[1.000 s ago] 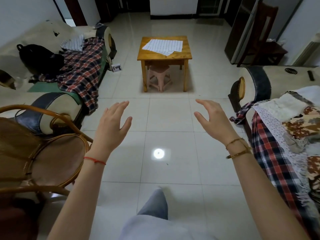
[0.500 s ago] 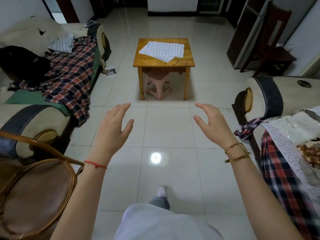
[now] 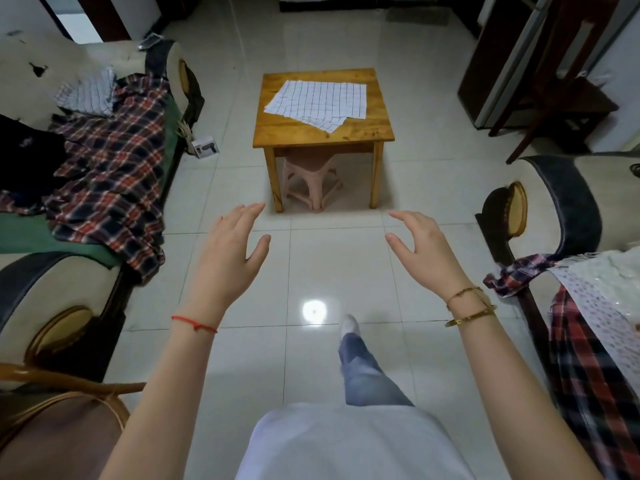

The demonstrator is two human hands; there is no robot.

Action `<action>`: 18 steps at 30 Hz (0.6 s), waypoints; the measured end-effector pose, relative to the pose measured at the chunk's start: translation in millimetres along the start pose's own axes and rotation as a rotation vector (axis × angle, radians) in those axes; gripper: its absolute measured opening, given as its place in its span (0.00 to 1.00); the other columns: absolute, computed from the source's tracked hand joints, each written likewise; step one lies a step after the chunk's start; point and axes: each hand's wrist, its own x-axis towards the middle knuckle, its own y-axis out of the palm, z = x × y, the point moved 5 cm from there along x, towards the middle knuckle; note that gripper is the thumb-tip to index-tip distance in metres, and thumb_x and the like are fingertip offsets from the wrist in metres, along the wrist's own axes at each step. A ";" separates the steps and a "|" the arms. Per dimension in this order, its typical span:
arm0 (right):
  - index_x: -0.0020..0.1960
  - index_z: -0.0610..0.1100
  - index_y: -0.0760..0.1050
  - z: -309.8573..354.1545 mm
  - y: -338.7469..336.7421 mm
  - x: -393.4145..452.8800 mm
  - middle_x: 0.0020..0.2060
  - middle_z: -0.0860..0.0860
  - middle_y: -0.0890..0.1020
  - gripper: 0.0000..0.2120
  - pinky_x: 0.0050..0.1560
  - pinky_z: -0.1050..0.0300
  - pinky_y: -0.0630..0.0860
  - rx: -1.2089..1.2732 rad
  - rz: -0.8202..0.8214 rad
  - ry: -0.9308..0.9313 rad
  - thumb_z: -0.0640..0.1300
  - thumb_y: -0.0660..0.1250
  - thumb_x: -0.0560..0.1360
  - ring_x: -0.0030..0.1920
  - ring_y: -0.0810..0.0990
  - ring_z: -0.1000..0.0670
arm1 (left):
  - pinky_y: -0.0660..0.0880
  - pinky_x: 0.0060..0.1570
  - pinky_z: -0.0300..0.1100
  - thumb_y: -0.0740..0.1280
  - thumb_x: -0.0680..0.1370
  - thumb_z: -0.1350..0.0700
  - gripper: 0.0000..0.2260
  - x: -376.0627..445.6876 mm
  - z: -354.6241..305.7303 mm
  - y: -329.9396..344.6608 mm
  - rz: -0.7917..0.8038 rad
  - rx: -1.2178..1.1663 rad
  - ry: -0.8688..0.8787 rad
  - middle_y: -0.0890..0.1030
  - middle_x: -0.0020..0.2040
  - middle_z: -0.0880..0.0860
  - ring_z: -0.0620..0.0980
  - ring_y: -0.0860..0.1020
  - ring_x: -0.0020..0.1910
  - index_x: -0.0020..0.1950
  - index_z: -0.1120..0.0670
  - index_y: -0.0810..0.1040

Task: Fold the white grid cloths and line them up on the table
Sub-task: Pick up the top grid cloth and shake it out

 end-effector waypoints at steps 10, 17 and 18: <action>0.69 0.48 0.67 -43.5 20.5 208.5 0.65 0.53 0.72 0.20 0.69 0.55 0.63 0.028 0.033 -0.042 0.49 0.60 0.79 0.68 0.66 0.53 | 0.64 0.70 0.56 0.60 0.81 0.51 0.23 196.5 46.1 38.5 -0.004 0.002 -0.037 0.70 0.71 0.52 0.52 0.66 0.71 0.75 0.53 0.63; 0.69 0.47 0.67 -60.0 11.1 371.0 0.65 0.53 0.72 0.20 0.66 0.62 0.59 0.000 0.032 -0.076 0.48 0.60 0.79 0.67 0.65 0.53 | 0.64 0.71 0.55 0.60 0.81 0.50 0.22 339.4 70.9 57.0 -0.013 0.007 -0.054 0.69 0.72 0.50 0.50 0.65 0.73 0.75 0.50 0.62; 0.69 0.47 0.68 -61.6 11.2 389.2 0.65 0.52 0.72 0.19 0.67 0.61 0.59 0.003 0.029 -0.077 0.48 0.61 0.79 0.67 0.66 0.53 | 0.64 0.71 0.56 0.60 0.81 0.50 0.22 354.3 76.4 60.0 -0.010 0.007 -0.067 0.69 0.72 0.50 0.50 0.65 0.73 0.75 0.50 0.62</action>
